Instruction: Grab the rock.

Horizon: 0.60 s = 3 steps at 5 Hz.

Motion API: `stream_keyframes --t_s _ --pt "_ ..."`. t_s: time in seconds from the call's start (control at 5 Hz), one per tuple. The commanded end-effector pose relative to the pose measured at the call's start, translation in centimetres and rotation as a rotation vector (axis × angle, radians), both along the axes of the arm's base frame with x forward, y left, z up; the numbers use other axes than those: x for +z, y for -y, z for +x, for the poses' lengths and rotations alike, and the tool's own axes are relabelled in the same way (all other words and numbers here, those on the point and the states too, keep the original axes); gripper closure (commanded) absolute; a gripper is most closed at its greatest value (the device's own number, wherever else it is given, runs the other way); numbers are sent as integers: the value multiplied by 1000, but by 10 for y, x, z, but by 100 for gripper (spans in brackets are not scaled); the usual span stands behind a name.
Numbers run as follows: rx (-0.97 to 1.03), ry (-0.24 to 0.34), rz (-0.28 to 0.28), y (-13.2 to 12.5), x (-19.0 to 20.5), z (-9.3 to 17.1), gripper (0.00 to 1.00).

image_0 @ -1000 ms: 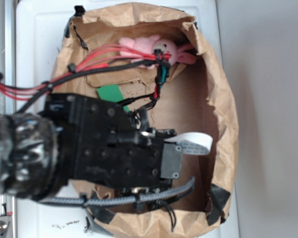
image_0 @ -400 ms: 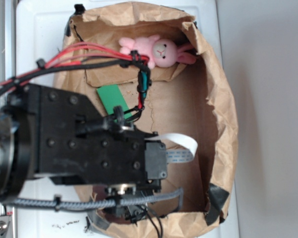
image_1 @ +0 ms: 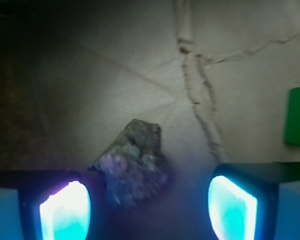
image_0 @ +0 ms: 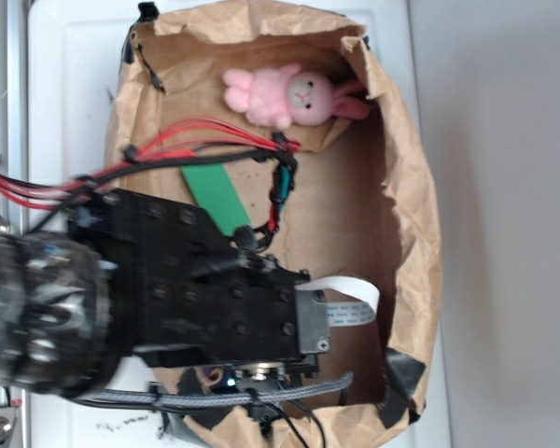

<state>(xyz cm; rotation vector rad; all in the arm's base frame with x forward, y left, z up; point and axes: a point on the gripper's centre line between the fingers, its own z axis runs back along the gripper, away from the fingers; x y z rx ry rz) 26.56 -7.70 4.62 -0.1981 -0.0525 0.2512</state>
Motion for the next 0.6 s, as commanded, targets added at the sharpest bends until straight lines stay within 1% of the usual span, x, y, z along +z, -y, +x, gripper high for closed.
stream_keyframes --t_s 0.0,0.2,0.4 --pt "-62 -4 56 20 -27 2 0" --pt "-22 29 82 10 -25 6 100" --pt "-3 69 57 -5 -3 12 100"
